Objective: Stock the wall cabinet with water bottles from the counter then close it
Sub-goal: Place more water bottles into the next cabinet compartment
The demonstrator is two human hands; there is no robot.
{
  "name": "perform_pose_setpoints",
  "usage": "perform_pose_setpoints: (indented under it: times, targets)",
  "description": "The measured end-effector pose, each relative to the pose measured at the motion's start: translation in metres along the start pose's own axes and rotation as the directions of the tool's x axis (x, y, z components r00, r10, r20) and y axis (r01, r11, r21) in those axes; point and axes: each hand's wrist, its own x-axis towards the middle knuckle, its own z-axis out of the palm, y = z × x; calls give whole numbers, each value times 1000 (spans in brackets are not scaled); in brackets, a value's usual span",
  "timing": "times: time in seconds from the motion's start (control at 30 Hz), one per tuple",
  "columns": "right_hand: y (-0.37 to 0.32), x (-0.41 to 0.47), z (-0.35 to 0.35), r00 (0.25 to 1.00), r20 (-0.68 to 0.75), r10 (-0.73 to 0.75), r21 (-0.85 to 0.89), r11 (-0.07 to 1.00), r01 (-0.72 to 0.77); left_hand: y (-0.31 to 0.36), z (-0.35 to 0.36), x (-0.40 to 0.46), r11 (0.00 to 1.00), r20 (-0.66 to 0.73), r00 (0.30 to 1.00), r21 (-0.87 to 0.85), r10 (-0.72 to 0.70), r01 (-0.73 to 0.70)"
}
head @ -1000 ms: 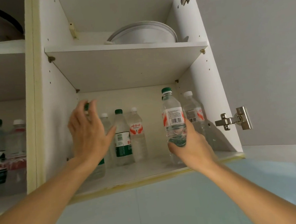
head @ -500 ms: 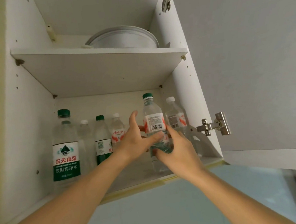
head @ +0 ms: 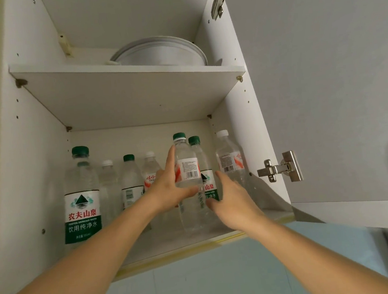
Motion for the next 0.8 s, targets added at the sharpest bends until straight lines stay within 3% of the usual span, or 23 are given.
perform_pose_setpoints:
  times: [0.13,0.43,0.53,0.7,0.8]
  targets:
    - [-9,18,4,982,147,117,-74,992,-107,-10,-6,5,992,-12,996,96,-85,86]
    - [-17,66,30,951,142,275,-370,906,-206,-51,-6,33,972,-50,990,190,-132,139]
    - [-14,79,38,947,144,286,-453,870,-193,-59,-10,43,943,-89,987,293,-136,157]
    - [-11,100,45,938,192,288,-402,895,-193,-69,-22,57,697,-168,985,701,-47,153]
    - [-8,109,47,939,192,286,-423,887,-184,-73,-22,67,614,-125,991,786,41,73]
